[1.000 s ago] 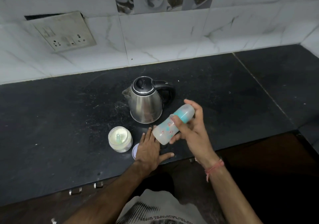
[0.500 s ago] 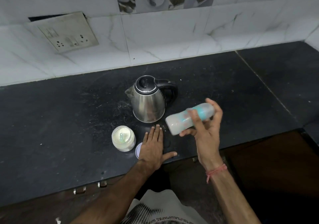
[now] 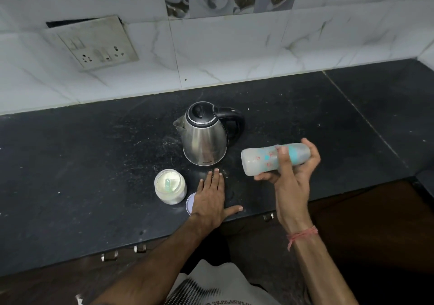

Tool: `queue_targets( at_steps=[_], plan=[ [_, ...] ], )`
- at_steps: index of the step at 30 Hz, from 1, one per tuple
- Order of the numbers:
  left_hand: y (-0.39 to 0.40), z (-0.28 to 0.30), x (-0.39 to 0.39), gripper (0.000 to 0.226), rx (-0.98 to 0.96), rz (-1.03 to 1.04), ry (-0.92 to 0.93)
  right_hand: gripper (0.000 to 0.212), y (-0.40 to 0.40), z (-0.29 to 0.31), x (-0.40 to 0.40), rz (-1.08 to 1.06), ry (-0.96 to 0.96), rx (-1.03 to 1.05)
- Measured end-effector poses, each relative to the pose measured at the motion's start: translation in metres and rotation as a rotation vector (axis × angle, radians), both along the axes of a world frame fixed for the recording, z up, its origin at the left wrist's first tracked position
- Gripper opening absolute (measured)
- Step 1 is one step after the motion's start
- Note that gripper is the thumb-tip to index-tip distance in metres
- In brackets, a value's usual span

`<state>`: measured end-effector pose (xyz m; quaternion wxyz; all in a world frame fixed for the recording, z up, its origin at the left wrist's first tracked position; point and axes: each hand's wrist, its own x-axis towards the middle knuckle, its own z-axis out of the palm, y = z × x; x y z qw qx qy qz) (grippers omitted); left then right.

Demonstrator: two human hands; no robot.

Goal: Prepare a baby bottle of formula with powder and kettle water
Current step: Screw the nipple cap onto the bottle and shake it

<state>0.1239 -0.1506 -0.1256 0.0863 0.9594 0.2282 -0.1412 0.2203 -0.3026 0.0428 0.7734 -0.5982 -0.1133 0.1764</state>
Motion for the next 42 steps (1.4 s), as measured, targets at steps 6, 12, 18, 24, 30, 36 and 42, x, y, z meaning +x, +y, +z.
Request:
queue_targets(
  at_steps=[6,12,18,24,30,36,42],
  plan=[
    [0.0,-0.005,-0.005,0.131,-0.034,0.035,-0.084,0.062,0.006,-0.002,-0.014,0.175,-0.009,-0.093],
    [-0.004,-0.011,-0.004,0.136,-0.147,0.099,-0.191,0.062,0.01,-0.005,-0.017,0.215,0.008,-0.105],
    [0.002,-0.023,-0.002,0.118,-0.279,0.113,-0.341,0.062,0.024,-0.009,-0.017,0.215,-0.011,-0.1],
    [0.0,-0.024,-0.005,0.127,-0.006,0.03,-0.155,0.062,0.021,-0.009,-0.016,0.207,0.022,-0.087],
    [-0.004,-0.002,0.0,0.129,-0.021,0.042,-0.044,0.067,0.031,-0.006,-0.019,0.139,0.243,0.013],
    [-0.001,-0.005,0.0,0.131,-0.047,0.033,-0.061,0.08,0.03,0.002,-0.015,0.213,0.267,0.086],
    [-0.002,-0.001,0.001,0.134,-0.034,0.037,-0.011,0.094,0.026,0.004,0.0,0.093,0.171,0.066]
  ],
)
